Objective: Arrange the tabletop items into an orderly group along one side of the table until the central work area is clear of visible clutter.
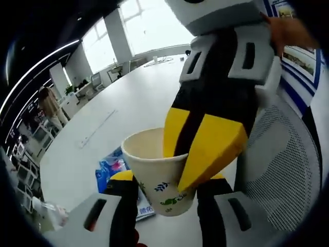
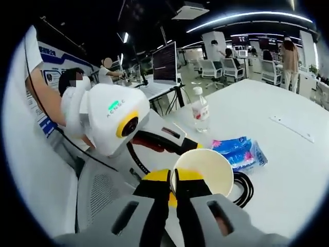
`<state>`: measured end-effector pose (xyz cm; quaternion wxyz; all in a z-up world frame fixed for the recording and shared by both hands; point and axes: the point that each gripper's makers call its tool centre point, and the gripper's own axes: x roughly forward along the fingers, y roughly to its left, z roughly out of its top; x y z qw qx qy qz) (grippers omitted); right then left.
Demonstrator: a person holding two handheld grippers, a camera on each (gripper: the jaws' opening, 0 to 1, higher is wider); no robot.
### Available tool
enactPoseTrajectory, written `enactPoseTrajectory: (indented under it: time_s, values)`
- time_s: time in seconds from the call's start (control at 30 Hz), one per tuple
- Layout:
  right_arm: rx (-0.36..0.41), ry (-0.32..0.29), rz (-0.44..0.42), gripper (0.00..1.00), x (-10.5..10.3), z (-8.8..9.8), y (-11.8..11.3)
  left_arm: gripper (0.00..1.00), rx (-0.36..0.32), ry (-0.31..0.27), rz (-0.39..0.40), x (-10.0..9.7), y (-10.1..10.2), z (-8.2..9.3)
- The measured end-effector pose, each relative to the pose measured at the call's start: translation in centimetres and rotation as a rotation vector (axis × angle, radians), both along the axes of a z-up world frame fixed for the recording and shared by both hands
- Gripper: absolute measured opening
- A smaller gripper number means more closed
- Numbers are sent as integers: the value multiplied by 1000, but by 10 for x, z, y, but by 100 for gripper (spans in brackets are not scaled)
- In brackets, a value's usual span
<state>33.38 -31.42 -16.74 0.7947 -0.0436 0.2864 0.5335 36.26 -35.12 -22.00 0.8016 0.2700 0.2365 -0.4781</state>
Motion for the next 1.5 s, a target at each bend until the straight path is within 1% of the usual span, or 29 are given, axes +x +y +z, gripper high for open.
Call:
enactPoseTrajectory:
  time_s: [0.2, 0.37, 0.43, 0.7, 0.93, 1.07, 1.2, 1.3, 1.37, 1.5]
  values:
    - [-19, -3, 23, 1, -2, -1, 4, 43, -3, 6, 0, -1, 1, 0]
    - [-34, -15, 34, 2, -2, -3, 5, 43, -26, 14, 16, 0, 4, 0]
    - [-36, -20, 25, 3, 0, -3, 5, 43, -40, 23, 29, 0, 5, -1]
    - [-41, -10, 6, 7, 3, -4, 1, 42, -53, 8, 35, 2, 6, 0]
    - [-21, 7, -22, 11, 6, -3, -5, 41, -68, 7, 50, 4, 8, 0]
    - [-2, 11, -47, 13, 9, 1, -9, 41, -77, 8, 70, 6, 14, 0]
    - [32, 20, -85, 16, 14, 6, -15, 41, -87, 7, 98, 11, 21, 0]
    - [54, 24, -114, 16, 18, 9, -20, 41, -94, 8, 117, 15, 26, -1]
    - [76, 23, -148, 14, 22, 12, -26, 41, -96, 6, 127, 17, 29, 0]
    - [118, 36, -197, 14, 28, 17, -37, 41, -111, 9, 158, 22, 36, 0]
